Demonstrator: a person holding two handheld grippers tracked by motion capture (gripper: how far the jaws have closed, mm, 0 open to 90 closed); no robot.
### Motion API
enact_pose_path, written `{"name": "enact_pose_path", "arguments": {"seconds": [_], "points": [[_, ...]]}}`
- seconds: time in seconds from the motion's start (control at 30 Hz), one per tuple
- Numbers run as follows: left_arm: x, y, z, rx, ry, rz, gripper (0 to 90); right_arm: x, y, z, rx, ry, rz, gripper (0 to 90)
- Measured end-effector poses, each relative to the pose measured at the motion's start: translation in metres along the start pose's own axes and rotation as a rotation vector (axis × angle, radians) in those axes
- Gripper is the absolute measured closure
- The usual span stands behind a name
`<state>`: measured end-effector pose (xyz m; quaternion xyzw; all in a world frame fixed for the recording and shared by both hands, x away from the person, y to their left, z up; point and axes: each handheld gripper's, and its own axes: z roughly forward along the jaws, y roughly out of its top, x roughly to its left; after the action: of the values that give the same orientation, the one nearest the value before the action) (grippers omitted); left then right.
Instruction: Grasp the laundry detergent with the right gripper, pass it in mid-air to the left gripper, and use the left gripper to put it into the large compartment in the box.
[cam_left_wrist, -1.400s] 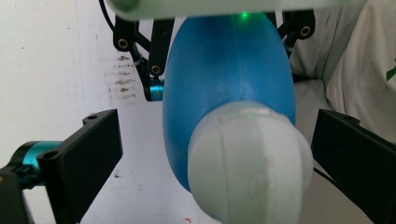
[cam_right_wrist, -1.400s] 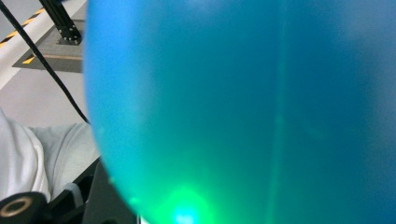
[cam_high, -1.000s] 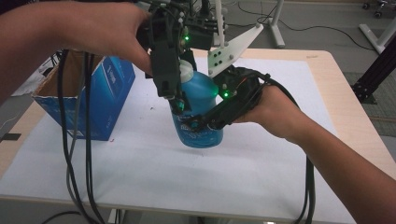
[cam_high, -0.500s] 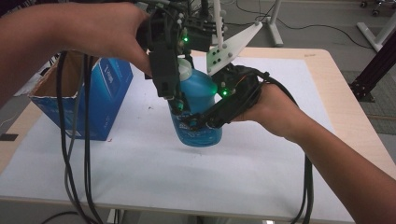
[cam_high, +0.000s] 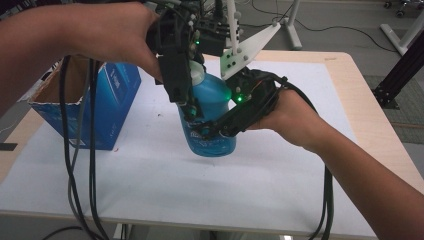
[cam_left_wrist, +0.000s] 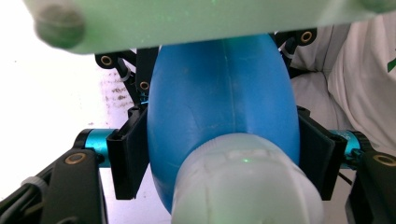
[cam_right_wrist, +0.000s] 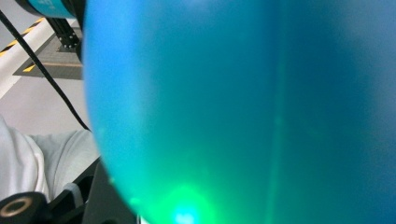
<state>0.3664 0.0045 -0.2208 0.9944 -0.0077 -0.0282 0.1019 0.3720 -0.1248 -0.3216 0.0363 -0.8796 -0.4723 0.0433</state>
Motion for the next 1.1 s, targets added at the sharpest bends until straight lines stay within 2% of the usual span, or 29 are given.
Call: {"name": "enact_pose_path", "arguments": {"seconds": [0.23, 0.53, 0.7, 0.77, 0.8, 0.87, 0.9, 0.93, 0.97, 1.0, 1.03, 1.1], "points": [[-0.001, 0.000, -0.001, -0.004, -0.005, 0.009, 36.2, 0.000, -0.001, 0.000, -0.002, 0.002, 0.001, 44.6], [-0.002, 0.000, -0.002, -0.007, 0.002, 0.007, 37.4, 0.001, -0.001, 0.000, -0.003, 0.004, 0.008, 44.6], [-0.004, 0.002, -0.005, -0.011, -0.001, 0.005, 37.6, 0.003, 0.001, -0.002, -0.015, 0.006, -0.006, 43.7], [-0.006, 0.005, -0.008, 0.003, 0.006, 0.019, 37.8, 0.004, 0.004, -0.005, -0.042, 0.009, 0.000, 38.6], [-0.007, 0.006, -0.009, 0.009, 0.009, 0.019, 37.8, 0.004, 0.005, -0.007, -0.055, 0.005, 0.010, 32.2], [-0.008, 0.006, -0.011, 0.012, 0.004, 0.014, 37.9, 0.005, 0.008, -0.012, -0.042, -0.009, 0.024, 21.4], [-0.008, 0.006, -0.012, 0.017, 0.000, 0.010, 37.9, 0.005, 0.008, -0.014, -0.029, -0.010, 0.031, 21.3], [-0.008, 0.005, -0.013, 0.021, -0.003, 0.009, 37.9, 0.006, 0.008, -0.016, -0.020, -0.022, 0.030, 16.7], [-0.008, 0.005, -0.015, 0.031, -0.004, 0.011, 37.9, 0.008, 0.008, -0.018, -0.006, -0.050, 0.031, 7.1], [-0.009, 0.004, -0.016, 0.038, -0.004, 0.007, 37.9, 0.009, 0.008, -0.019, 0.007, -0.083, 0.044, 1.5], [-0.010, 0.003, -0.017, 0.040, -0.004, 0.003, 37.9, 0.009, 0.007, -0.022, 0.015, -0.125, 0.051, 1.6], [-0.010, 0.002, -0.018, 0.048, -0.006, 0.001, 37.9, 0.010, 0.006, -0.027, 0.030, -0.177, 0.085, 1.6]]}}
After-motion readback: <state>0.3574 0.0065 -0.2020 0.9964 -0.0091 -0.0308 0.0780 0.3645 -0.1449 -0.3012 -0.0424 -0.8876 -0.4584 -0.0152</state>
